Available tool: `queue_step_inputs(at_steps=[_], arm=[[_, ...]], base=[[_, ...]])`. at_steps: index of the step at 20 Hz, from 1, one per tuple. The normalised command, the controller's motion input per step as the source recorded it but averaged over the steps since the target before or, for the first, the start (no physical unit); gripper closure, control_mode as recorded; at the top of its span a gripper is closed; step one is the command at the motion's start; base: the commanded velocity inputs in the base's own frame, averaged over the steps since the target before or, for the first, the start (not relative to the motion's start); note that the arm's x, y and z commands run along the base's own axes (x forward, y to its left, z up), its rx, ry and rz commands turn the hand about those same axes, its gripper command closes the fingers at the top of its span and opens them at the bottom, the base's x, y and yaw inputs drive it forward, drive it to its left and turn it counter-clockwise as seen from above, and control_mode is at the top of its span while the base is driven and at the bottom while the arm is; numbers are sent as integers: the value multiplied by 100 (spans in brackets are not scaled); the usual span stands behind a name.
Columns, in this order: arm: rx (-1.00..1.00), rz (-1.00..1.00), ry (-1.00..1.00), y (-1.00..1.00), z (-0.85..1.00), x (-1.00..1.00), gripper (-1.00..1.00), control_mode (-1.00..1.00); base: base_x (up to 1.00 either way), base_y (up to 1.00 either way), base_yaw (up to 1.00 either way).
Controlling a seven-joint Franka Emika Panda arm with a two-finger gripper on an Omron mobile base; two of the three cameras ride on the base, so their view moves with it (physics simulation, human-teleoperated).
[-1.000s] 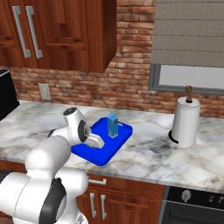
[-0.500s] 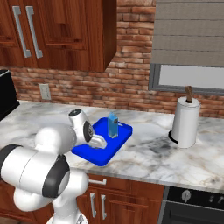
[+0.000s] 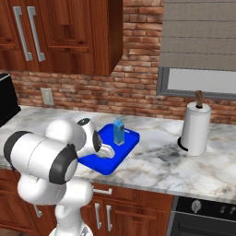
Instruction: Take out the milk from the fridge and place it on the tray on the counter. Then take the sugar cube near the tray and place it in the tray.
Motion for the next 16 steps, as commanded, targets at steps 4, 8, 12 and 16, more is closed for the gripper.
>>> queue_step_inputs(at_steps=[4,8,12,16], arm=[[0,2,0,-3,-30,15,100,-100],[0,2,0,-2,-24,7,-100,-100],[1,0,0,-6,-1,0,-100,-100],[0,0,0,-3,5,-1,-100,-100]], base=[[0,0,0],[0,0,0],[0,0,0],[0,0,0]])
